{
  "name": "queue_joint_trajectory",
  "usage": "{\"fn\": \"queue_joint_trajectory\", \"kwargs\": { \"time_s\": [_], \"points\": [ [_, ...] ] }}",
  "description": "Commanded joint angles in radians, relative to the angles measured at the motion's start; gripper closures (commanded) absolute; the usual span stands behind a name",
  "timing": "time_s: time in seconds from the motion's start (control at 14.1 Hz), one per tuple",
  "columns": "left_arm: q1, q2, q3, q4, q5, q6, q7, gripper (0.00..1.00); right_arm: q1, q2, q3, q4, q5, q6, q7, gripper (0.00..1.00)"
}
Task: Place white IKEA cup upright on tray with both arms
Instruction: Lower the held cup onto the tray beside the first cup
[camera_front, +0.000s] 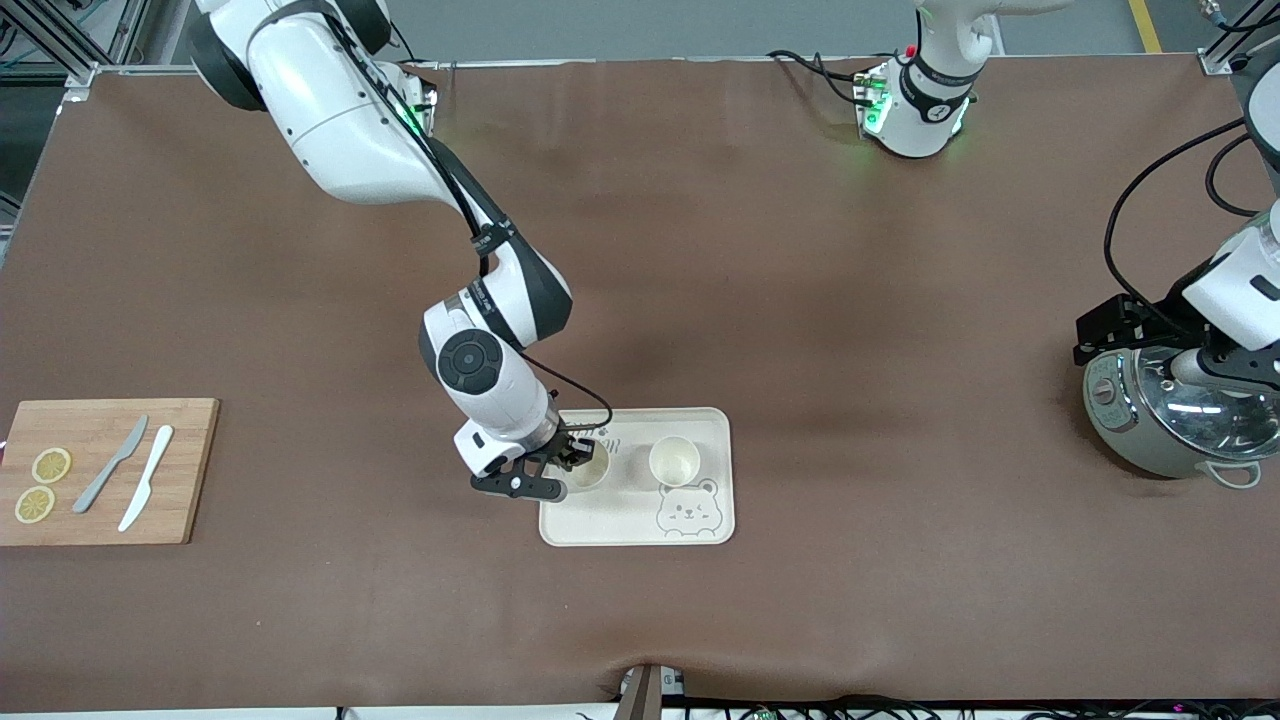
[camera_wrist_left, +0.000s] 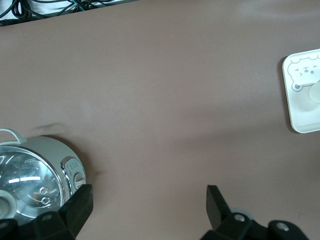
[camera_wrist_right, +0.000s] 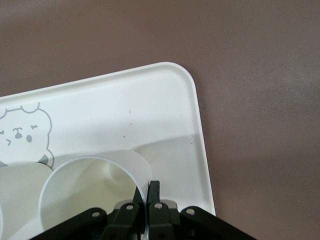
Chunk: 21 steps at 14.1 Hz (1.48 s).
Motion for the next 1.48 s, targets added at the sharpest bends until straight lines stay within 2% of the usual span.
{"fn": "queue_joint_trajectory", "kwargs": {
  "time_s": [0.0,0.78,1.06,1.13,1.2,1.41],
  "points": [
    [0.000,-0.003,0.002,0.000,-0.017,0.009,0.018,0.00,0.010,0.018,-0.011,0.029,-0.018,-0.002,0.028,1.00],
    [0.000,0.005,0.002,-0.003,-0.015,0.009,0.020,0.00,0.013,0.032,-0.011,0.026,-0.024,0.020,0.026,0.99],
    [0.000,0.008,0.002,0.000,-0.014,0.009,0.018,0.00,0.012,0.030,-0.011,0.026,-0.024,0.018,0.026,0.50],
    [0.000,0.006,0.002,-0.001,-0.014,0.011,0.018,0.00,0.010,0.027,-0.011,0.026,-0.022,0.017,0.026,0.14],
    [0.002,0.006,0.002,-0.001,-0.014,0.009,0.017,0.00,0.009,0.021,-0.011,0.028,-0.022,0.017,0.025,0.00],
    [0.000,0.008,0.002,-0.003,-0.012,0.009,0.017,0.00,-0.002,-0.010,-0.011,0.029,-0.021,0.000,0.023,0.00]
  ]
}}
